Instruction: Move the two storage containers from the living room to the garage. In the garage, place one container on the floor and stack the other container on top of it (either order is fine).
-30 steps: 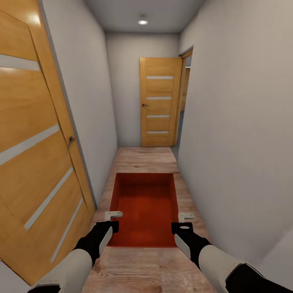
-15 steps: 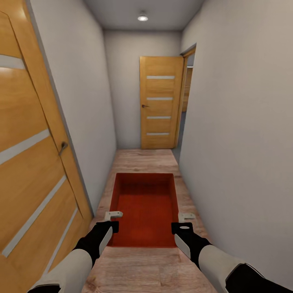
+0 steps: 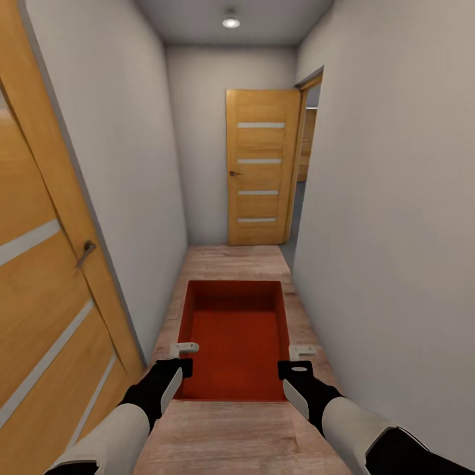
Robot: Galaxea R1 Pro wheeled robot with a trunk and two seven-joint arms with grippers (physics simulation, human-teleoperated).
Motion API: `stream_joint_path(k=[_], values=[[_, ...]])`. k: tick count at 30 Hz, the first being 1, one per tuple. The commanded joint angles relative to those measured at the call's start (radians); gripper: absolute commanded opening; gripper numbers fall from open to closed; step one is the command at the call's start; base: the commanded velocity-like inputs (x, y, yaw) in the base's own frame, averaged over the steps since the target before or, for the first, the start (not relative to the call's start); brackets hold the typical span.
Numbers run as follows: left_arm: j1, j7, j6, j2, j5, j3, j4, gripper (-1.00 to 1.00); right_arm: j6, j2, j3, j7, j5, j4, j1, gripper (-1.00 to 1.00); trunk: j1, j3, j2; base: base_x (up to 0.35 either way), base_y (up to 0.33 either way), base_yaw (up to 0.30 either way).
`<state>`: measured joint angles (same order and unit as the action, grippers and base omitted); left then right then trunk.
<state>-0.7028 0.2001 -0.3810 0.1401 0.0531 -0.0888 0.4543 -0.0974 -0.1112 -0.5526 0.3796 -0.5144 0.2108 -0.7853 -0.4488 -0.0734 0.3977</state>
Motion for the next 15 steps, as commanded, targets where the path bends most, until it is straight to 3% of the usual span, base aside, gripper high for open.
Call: stream_joint_path(k=[1, 15], values=[[0.0, 0.005, -0.01, -0.008, 0.028, -0.008, 0.0, -1.0, -0.007, 0.001, 0.023, 0.002, 0.008, 0.033, -0.002, -1.0, -0.001, -0.002, 0.002, 0.322, 0.0, 0.0], [0.0, 0.005, -0.01, -0.008, 0.028, -0.008, 0.0, -1.0, -0.007, 0.001, 0.023, 0.002, 0.008, 0.033, -0.002, -1.0, -0.001, -0.002, 0.002, 0.322, 0.0, 0.0]])
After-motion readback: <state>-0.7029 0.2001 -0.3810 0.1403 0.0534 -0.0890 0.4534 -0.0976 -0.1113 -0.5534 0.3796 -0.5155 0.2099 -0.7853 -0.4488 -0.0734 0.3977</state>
